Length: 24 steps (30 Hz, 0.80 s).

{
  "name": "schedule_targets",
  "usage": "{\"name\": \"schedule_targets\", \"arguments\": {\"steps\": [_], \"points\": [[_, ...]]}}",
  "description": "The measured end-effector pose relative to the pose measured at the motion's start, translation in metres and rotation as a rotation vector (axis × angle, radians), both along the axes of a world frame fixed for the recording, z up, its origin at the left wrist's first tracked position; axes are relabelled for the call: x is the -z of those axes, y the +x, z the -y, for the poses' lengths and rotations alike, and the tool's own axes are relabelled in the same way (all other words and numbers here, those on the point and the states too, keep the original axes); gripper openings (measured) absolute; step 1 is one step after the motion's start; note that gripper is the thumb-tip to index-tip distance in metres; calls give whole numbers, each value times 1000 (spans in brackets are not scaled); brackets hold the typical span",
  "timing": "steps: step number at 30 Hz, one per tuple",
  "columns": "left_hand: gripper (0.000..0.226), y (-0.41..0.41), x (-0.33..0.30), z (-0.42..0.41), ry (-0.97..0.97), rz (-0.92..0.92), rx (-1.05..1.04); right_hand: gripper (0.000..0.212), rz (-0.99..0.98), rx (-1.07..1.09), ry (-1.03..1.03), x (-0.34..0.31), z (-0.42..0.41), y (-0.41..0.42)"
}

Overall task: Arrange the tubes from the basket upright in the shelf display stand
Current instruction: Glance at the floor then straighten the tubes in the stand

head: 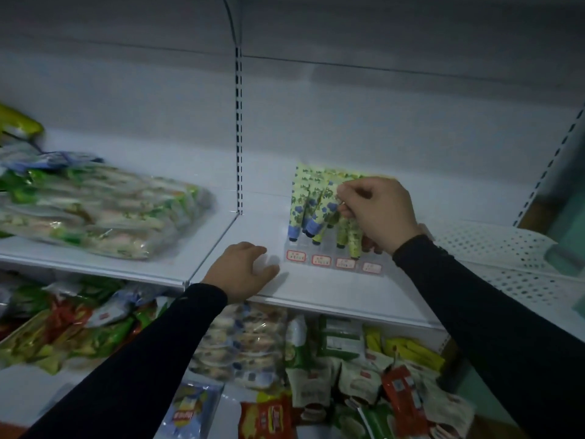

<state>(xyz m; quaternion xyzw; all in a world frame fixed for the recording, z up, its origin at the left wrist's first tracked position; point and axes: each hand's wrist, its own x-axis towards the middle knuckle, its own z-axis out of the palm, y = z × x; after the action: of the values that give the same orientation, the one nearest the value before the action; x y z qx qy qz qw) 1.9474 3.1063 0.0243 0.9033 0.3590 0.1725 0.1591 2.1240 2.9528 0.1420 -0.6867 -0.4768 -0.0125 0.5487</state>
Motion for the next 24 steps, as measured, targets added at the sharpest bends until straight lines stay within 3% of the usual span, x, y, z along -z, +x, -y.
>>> {"name": "schedule_targets", "arguments": {"steps": [3,11,24], "points": [[97,8,3,-17,17,-81,8,21,54,63,-49,-6,-21,6],[95,15,10,-28,87,-148,81,24,203,172,-127,-3,-54,22],[101,15,4,-21,112,-196,84,24,300,142,-217,15,-74,18]]}}
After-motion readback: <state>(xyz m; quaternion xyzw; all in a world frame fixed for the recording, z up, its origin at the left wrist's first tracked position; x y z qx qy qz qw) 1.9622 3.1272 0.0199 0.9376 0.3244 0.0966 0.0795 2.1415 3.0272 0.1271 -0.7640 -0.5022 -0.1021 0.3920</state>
